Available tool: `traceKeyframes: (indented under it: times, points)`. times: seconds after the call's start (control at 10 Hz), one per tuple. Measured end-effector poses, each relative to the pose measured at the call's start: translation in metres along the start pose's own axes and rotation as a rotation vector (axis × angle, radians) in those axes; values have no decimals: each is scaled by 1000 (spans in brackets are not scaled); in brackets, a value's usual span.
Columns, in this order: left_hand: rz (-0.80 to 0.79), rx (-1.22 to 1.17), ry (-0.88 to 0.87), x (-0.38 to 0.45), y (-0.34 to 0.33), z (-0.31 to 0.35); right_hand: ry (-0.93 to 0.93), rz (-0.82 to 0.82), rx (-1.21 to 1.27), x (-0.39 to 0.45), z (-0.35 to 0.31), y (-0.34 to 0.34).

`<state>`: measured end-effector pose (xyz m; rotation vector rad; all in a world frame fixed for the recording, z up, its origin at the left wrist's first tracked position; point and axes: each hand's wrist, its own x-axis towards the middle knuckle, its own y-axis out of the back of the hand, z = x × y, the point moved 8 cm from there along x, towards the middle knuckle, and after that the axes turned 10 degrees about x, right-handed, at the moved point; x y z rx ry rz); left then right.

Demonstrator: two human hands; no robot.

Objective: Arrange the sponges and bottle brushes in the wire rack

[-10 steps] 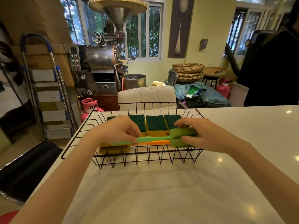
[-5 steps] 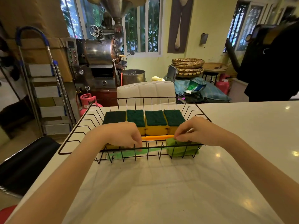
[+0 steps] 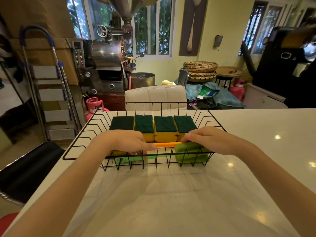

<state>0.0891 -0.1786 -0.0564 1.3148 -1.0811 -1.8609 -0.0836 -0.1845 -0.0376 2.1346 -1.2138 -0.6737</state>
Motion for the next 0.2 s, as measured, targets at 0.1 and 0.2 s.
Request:
traceKeyframes:
  times: [0.1, 0.2]
  points:
    - [-22, 2, -33, -3, 1, 2, 108, 67, 10, -7, -17, 15]
    - [114, -3, -110, -9, 14, 8, 293, 254, 59, -35, -47, 46]
